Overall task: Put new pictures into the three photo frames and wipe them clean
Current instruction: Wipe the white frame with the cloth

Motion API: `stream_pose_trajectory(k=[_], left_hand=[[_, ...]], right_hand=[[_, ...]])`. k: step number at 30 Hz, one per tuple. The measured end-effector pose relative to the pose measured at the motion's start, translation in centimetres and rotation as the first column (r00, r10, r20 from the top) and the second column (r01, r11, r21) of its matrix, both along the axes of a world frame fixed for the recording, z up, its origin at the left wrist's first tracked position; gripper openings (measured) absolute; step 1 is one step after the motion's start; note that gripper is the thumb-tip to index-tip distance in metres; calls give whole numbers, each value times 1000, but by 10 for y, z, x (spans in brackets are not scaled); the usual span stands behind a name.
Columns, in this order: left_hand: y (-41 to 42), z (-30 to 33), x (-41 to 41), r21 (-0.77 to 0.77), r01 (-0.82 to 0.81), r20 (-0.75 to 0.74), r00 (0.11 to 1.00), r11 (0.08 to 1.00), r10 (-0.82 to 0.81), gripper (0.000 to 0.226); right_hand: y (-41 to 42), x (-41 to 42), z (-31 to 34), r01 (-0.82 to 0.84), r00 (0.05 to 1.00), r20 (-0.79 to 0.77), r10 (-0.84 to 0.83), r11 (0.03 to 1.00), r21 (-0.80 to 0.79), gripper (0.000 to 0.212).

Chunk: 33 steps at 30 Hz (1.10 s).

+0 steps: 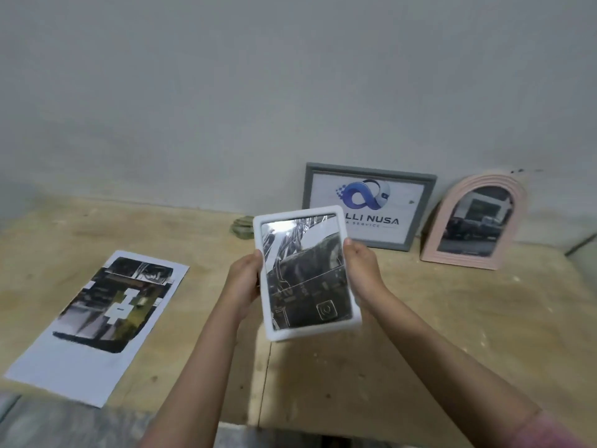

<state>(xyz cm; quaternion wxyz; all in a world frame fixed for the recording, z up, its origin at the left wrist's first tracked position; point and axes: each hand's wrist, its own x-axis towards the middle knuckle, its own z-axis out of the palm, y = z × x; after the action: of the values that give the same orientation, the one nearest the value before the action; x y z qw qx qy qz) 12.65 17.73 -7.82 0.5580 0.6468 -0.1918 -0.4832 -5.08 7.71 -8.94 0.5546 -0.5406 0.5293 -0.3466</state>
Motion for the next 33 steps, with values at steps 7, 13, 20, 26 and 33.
stream_pose_trajectory(k=[7,13,20,26,33], left_hand=[[-47,-7,-90,72,403,108,906,913,-408,19],[-112,-3,-224,47,585,177,793,810,-583,17],[-208,1,-399,71,678,255,696,731,-671,21],[-282,-7,-483,92,684,355,657,724,-666,14],[-345,-25,-521,126,633,399,673,764,-623,19]], right_hand=[[-14,-123,12,288,957,24,-288,957,-37,40],[-35,-260,22,505,863,35,-503,860,-77,40],[-93,-431,16,629,774,30,-632,763,-151,40],[-144,-516,15,602,790,0,-614,775,-190,41],[-182,-546,2,535,843,57,-535,823,-190,23]])
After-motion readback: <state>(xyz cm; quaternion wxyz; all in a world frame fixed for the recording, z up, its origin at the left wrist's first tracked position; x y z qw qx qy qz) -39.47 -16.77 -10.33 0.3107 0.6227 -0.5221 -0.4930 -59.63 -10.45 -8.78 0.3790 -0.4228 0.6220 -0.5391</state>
